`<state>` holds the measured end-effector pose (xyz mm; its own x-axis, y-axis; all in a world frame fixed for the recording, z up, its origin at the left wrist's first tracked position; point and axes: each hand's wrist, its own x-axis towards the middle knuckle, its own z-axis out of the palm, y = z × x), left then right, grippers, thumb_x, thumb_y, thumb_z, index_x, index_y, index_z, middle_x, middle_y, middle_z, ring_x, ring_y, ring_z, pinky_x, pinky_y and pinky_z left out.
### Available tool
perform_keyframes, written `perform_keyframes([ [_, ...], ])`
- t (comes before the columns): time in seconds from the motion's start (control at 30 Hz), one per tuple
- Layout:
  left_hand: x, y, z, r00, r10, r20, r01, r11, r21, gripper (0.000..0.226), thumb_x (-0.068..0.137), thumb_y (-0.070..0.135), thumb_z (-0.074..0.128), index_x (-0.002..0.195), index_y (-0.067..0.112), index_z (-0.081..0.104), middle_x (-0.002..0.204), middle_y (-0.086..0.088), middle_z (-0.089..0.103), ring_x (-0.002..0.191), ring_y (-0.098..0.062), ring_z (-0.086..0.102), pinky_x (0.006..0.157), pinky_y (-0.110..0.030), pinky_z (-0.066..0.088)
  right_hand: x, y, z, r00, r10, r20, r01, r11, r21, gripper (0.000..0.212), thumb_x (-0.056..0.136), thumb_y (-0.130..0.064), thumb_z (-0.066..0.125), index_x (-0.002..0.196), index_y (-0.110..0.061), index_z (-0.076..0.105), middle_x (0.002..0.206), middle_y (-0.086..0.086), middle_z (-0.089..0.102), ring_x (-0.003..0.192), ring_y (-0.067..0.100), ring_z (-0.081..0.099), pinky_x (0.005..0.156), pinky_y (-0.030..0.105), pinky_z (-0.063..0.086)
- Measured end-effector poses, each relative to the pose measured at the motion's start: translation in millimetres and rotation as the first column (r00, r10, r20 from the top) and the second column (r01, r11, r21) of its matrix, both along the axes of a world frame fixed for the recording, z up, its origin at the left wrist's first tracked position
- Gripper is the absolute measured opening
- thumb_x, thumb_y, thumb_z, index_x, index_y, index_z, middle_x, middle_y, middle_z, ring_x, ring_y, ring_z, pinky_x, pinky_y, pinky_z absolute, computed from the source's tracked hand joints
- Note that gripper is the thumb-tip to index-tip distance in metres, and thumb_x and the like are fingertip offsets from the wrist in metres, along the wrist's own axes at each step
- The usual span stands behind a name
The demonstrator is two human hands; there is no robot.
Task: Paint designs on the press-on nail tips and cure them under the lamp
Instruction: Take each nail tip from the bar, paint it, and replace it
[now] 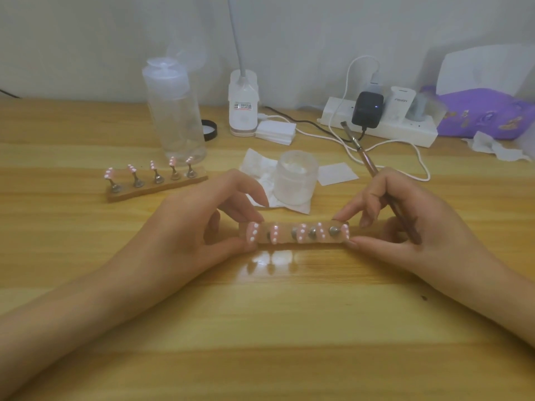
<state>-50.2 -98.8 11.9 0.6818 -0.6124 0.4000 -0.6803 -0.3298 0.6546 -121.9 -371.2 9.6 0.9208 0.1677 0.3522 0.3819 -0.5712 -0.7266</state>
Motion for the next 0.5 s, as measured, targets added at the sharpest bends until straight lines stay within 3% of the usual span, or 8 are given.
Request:
perform_keyframes([
  [0.17, 0.2, -0.5, -0.7, 0.998, 0.0, -0.061, -0.001, 1.0, -0.011, 0.037, 0.076, 0.022, 0.075, 0.105, 0.038, 0.057, 0.096, 0.016, 0.07, 0.088, -0.01, 0.067, 0.06, -0.025, 0.047, -0.2, 1.4, -1.7, 1.0, -0.009, 0.006, 0.009, 1.0, -0.006, 0.032, 0.077, -0.036, 0.074, 0.085, -0.024, 0.046, 0.099, -0.006, 0.071, 0.082, 0.014, 0.064, 0.051, 0.025, 0.045],
  [0.3, 2.0, 1.8, -2.3, 0.991, -0.03, -0.132, 0.028, 0.999, -0.017, 0.044, 0.075, 0.012, 0.083, 0.107, 0.031, 0.059, 0.092, 0.012, 0.071, 0.075, 0.007, 0.063, 0.06, -0.009, 0.044, -0.2, -0.2, -2.8, 1.0, -0.022, -0.005, 0.022, 1.0, 0.01, 0.036, 0.079, -0.028, 0.081, 0.085, -0.022, 0.046, 0.097, -0.003, 0.071, 0.082, 0.01, 0.065, 0.053, 0.025, 0.047],
  [0.5, 3.9, 2.7, -4.6, 0.983, -0.024, -0.183, 0.027, 1.0, 0.009, 0.052, 0.077, 0.01, 0.083, 0.114, 0.037, 0.057, 0.093, 0.013, 0.071, 0.074, 0.002, 0.064, 0.06, -0.008, 0.043, -1.4, 0.1, -0.1, 0.997, -0.047, -0.062, 0.051, 0.996, 0.071, 0.034, 0.071, -0.031, 0.076, 0.08, -0.023, 0.045, 0.096, -0.006, 0.073, 0.078, 0.01, 0.063, 0.061, 0.037, 0.051],
])
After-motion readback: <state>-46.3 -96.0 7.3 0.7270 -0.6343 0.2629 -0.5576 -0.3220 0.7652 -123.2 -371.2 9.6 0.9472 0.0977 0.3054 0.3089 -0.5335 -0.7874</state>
